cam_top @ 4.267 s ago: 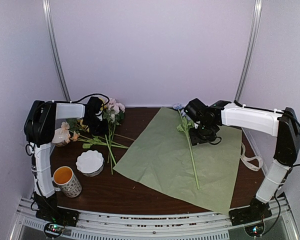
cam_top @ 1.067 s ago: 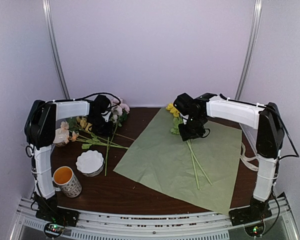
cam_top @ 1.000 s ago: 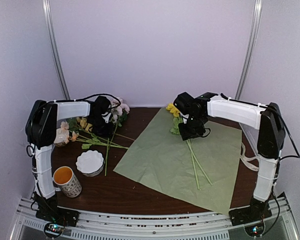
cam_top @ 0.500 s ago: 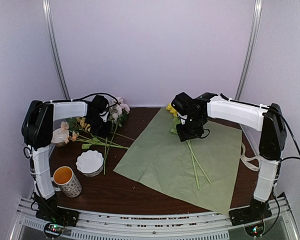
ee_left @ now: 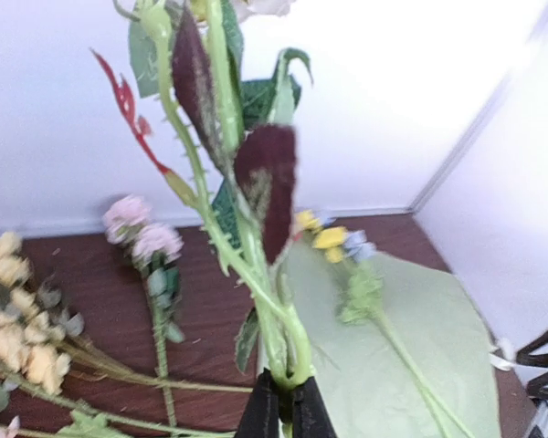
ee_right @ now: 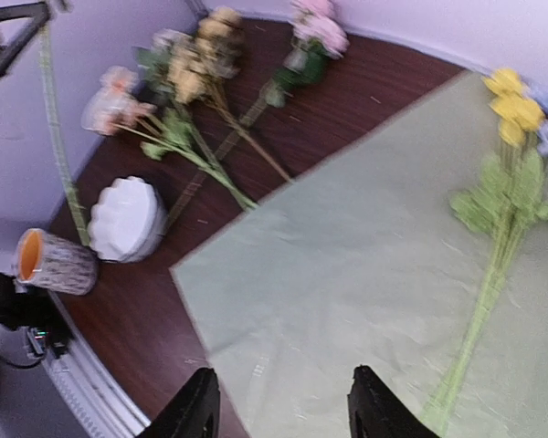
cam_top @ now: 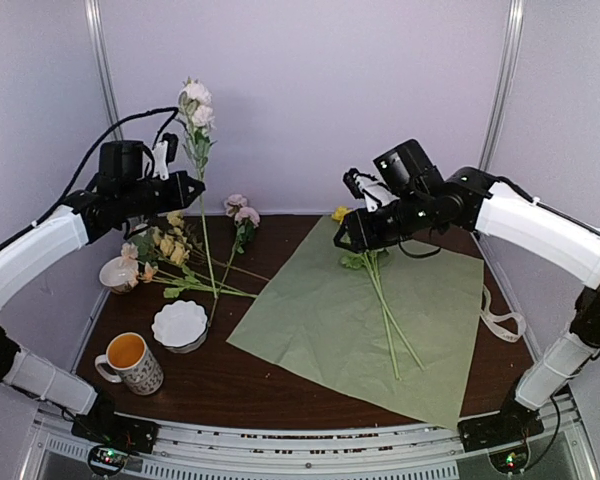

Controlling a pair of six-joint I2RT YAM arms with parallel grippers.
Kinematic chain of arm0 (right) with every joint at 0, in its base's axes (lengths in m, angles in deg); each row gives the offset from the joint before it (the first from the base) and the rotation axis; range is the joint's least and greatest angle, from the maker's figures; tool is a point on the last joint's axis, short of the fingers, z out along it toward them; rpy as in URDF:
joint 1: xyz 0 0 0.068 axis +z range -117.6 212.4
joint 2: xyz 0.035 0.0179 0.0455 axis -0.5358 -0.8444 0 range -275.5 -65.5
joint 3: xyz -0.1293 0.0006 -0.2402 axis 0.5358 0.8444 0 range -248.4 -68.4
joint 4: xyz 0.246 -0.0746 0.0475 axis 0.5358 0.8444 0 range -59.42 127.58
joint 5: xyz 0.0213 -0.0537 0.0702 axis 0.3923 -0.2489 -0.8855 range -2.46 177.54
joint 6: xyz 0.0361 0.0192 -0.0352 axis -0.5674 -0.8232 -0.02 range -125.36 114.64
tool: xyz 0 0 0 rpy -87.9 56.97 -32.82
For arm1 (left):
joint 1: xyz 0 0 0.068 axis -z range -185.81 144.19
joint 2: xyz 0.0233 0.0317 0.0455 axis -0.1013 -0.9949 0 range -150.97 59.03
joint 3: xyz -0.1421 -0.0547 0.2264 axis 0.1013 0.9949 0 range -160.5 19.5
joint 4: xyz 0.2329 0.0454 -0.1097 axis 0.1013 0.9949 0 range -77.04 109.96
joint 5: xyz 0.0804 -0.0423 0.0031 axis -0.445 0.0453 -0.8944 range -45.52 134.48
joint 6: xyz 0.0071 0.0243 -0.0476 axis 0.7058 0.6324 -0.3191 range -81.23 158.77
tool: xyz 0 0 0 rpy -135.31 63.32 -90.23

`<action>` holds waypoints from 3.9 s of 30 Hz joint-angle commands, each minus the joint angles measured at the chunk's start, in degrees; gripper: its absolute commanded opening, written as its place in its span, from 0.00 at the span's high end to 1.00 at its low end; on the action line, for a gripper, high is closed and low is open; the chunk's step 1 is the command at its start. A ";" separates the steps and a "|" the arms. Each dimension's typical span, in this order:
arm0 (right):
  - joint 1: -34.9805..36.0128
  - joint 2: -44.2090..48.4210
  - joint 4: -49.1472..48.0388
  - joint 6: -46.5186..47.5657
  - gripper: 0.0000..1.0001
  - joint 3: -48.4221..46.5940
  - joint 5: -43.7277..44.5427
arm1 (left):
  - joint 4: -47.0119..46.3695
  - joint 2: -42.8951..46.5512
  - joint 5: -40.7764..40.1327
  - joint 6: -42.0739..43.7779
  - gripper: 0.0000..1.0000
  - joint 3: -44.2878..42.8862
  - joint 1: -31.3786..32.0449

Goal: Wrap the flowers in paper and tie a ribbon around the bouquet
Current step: Pick up the fake flower from the corner of the board, then pass from the left arm to the right, then place the fake flower on the flattened wrapping paper, then adjust the fake flower at the corner of the board.

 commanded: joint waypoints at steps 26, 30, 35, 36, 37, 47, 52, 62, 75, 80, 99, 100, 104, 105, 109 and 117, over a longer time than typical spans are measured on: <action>9.48 4.22 -35.11 -1.16 1.00 2.99 -9.15 | -35.75 2.78 21.53 1.20 1.00 1.23 23.75; 4.20 4.54 -21.95 -2.85 1.00 2.83 -2.21 | -22.24 2.99 6.28 4.54 0.20 -1.00 22.55; -3.31 -1.66 8.69 -3.54 1.00 -1.11 16.53 | 2.42 -0.57 -13.14 3.90 0.17 -6.62 14.20; -3.98 -2.99 12.56 -3.32 1.00 -0.92 19.36 | 6.52 -1.79 -14.12 2.79 0.17 -7.09 11.87; -4.58 -4.06 14.82 -3.12 1.00 -0.26 21.08 | 9.14 -3.22 -13.06 1.82 0.18 -7.08 9.12; -9.94 -14.26 11.08 -4.61 0.81 6.82 19.74 | 14.63 -19.97 -5.80 -0.42 0.29 -4.88 -2.67; -10.11 -16.98 11.20 -4.96 0.57 5.27 18.50 | 18.86 -29.08 -5.28 3.77 0.45 -10.98 -2.73; -9.98 -13.62 8.94 -4.91 0.55 8.28 16.29 | 24.22 -42.33 -0.97 9.70 0.66 -20.32 -2.65; -9.99 -12.55 8.24 -4.37 0.55 10.89 16.03 | 28.16 -48.80 -0.95 10.66 0.66 -26.05 -1.40; -9.97 -12.20 8.52 -4.02 0.55 11.17 16.38 | 26.18 -43.96 -1.03 9.34 0.67 -24.71 -1.37; -9.29 -10.40 8.82 -3.31 0.55 12.56 17.21 | 35.81 -55.41 -10.91 10.93 0.29 -43.39 -0.28; -9.29 -10.24 8.82 -3.24 0.55 12.69 17.34 | 35.52 -55.44 -10.90 10.90 0.30 -42.91 -0.36; -9.22 -9.90 9.00 -3.06 0.55 13.14 17.77 | 35.06 -54.34 -11.17 10.59 0.35 -39.21 -1.51; -9.20 -9.86 8.99 -3.04 0.55 13.23 17.80 | 34.09 -53.29 -11.23 10.19 0.37 -37.24 -2.04; -9.20 -9.89 8.69 -3.05 0.55 13.38 17.85 | 27.02 -45.92 -9.47 8.71 0.40 -29.05 -4.02; -8.96 -10.05 8.63 -3.09 0.55 13.30 17.62 | 25.69 -44.18 -11.94 7.46 0.35 -29.66 -6.20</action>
